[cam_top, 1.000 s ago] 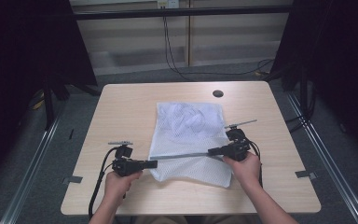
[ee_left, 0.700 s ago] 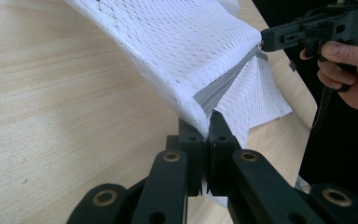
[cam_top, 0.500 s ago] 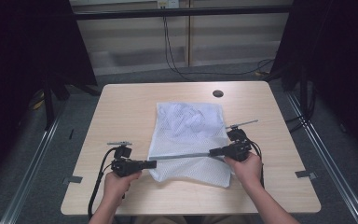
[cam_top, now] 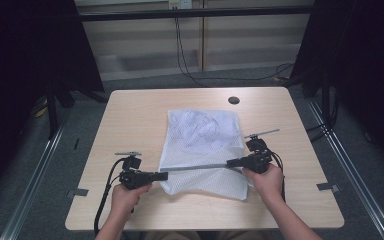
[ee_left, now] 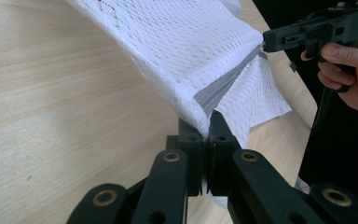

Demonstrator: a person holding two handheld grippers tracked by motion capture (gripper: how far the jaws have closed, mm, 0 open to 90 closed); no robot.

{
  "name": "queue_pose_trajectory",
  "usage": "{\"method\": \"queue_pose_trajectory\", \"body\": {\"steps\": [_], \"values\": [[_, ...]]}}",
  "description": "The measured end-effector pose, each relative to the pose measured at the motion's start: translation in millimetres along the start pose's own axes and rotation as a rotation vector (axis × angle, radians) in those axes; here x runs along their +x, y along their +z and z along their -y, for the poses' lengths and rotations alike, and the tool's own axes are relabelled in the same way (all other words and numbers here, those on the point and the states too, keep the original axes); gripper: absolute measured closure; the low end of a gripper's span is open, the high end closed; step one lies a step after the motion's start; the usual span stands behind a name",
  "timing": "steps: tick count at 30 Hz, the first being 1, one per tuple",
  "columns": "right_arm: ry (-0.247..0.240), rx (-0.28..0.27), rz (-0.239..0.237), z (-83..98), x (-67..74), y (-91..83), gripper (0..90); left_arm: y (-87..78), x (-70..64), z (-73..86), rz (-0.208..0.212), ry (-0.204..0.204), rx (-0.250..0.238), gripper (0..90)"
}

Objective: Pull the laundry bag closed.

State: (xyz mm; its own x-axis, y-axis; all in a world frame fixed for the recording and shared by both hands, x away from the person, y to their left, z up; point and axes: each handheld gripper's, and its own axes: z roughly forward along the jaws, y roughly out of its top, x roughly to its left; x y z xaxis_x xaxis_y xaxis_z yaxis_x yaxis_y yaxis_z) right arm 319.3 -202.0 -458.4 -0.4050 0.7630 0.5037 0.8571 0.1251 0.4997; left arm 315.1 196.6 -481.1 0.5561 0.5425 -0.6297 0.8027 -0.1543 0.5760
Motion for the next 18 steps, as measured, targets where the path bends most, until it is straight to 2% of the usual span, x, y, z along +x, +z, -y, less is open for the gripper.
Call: {"method": "queue_pose_trajectory", "body": {"steps": [7, 9, 11, 18], "values": [[0.005, -0.008, -0.001, 1.2, -2.3, -2.6, 86.7, 1.2, -0.3, -0.1, 0.005, -0.006, -0.001, 87.5], [0.001, -0.002, 0.017, 1.6, -2.3, -3.1, 86.7, 0.1, 0.4, -0.4, 0.005, -0.003, 0.001, 87.5], [0.007, -0.008, 0.002, 2.7, -4.4, -4.0, 86.7, 0.7, 0.0, -0.4, 0.007, -0.005, 0.001, 87.5], [0.006, -0.005, 0.008, 3.0, -4.2, -5.1, 86.7, 1.4, 0.0, -0.3, 0.009, -0.003, 0.001, 87.5]]}}
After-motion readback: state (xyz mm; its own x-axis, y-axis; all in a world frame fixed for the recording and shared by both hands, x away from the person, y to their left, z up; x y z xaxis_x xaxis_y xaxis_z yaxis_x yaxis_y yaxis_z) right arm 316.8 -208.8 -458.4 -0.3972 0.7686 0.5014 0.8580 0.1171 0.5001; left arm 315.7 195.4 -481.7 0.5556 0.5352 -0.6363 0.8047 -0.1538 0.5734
